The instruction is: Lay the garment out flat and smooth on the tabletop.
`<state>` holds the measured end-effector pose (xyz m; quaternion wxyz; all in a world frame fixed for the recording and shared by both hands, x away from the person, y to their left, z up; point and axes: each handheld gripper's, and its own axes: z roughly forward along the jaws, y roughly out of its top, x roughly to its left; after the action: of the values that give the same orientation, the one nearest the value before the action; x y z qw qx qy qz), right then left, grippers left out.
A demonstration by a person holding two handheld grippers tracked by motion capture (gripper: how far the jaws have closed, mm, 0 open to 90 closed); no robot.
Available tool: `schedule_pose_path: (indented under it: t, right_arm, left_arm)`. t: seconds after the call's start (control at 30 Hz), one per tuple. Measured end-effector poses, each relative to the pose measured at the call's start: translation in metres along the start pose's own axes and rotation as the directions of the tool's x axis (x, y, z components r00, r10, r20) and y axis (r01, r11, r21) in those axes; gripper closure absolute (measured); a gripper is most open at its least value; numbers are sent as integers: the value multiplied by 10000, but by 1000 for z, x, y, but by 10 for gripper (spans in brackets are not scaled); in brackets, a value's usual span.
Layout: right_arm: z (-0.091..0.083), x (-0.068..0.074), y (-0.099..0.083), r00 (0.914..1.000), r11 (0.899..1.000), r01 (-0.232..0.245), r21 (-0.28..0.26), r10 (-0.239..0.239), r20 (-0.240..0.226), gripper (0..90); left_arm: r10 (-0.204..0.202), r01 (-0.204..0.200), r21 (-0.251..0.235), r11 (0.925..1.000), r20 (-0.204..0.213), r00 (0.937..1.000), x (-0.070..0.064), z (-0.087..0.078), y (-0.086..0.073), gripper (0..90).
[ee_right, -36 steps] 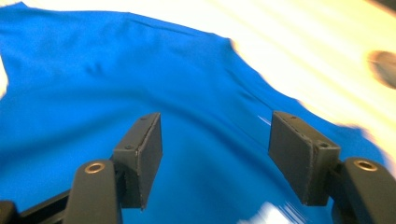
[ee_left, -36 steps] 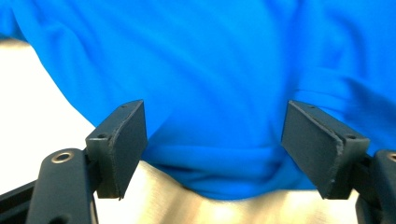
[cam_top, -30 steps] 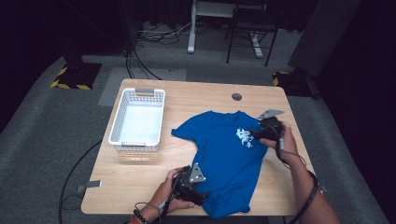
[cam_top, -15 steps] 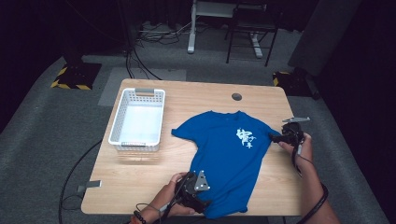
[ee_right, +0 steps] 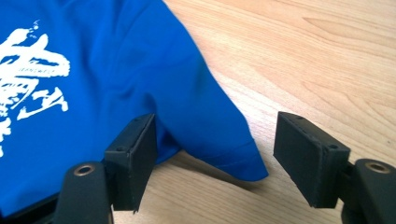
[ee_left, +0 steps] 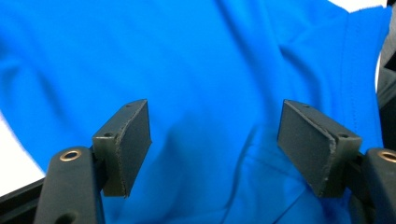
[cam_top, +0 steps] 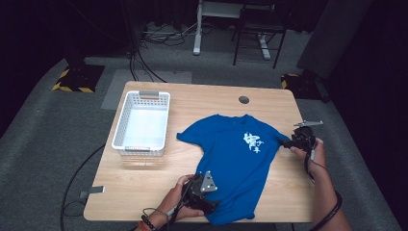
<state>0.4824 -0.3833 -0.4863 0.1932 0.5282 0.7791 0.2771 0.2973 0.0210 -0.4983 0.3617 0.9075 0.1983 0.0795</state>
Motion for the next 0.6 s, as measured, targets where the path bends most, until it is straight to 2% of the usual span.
schedule_pose_path:
  t: [0.1,0.13,0.2,0.27,0.33,0.4,0.53,0.6]
  right_arm:
    - [0,-6,0,9993,9993,-362,-122,362,27,300]
    - [0,-7,0,9985,9985,-537,-50,537,58,293]
    - [3,-9,0,9964,9963,-840,163,838,123,294]
    - [5,-8,-1,9965,9959,-830,360,831,-20,296]
    - [5,-7,-1,9968,9964,-801,292,800,21,379]
    - [4,-7,0,9962,9960,-855,253,859,-126,502]
    - [3,-4,-1,9966,9982,-597,117,602,-571,717]
    - [0,-3,1,9959,9983,-489,-306,464,-771,788]
  left_arm:
    - [104,-106,261,9996,66,9999,-1,8,-1,250]
    - [-49,45,188,9998,212,9998,1,8,-2,244]
    - [-25,22,152,9999,199,9998,3,8,-3,241]
    - [7,-7,37,10000,200,9998,3,8,-5,238]
    - [0,2,-115,9999,163,9999,2,8,-7,237]
    - [-12,16,-257,9997,156,9999,2,8,-8,237]
    - [15,-9,-316,9995,185,9998,3,8,-9,238]
    - [9,-2,-376,9993,187,9998,3,8,-10,237]
